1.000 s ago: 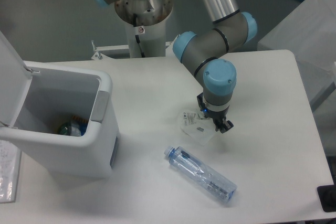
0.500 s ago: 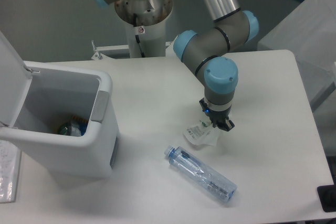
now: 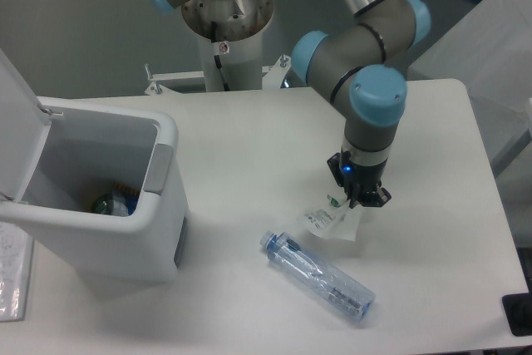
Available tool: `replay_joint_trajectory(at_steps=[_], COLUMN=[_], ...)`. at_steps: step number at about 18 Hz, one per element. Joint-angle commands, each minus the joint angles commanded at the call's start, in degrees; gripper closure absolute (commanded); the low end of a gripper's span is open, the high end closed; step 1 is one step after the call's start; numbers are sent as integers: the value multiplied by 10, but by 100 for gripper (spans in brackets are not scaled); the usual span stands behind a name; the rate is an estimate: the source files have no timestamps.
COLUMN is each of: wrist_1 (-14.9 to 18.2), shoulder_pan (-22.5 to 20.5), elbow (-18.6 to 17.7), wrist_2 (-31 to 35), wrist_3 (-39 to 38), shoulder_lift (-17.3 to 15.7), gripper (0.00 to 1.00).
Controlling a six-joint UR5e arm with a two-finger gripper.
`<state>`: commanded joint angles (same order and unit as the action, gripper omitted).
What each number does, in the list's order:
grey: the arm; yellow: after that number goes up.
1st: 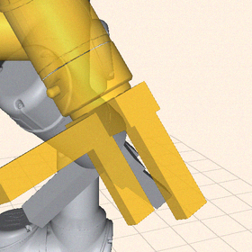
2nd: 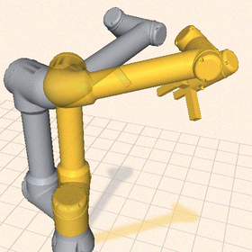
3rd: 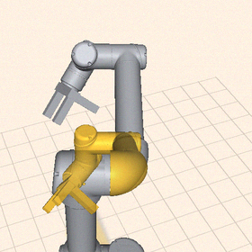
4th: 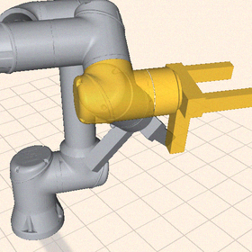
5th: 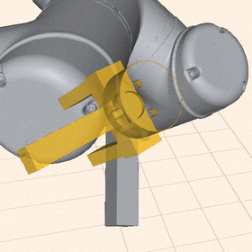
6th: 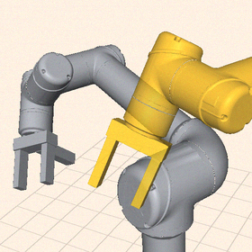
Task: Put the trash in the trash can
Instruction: 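Carry the held wrapper over the white trash bin opening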
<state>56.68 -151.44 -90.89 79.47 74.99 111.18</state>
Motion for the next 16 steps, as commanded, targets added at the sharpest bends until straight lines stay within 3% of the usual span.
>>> replay_joint_trajectory(at_steps=[5,11,16], wrist_1=[27,27,28], shoulder_pan=[1,21,82], elbow=[58,88,86], wrist_2=[-137,-209,-222], wrist_3=[-107,-198,-265], shoulder_lift=[-10,-61,-114], gripper=[100,100,100])
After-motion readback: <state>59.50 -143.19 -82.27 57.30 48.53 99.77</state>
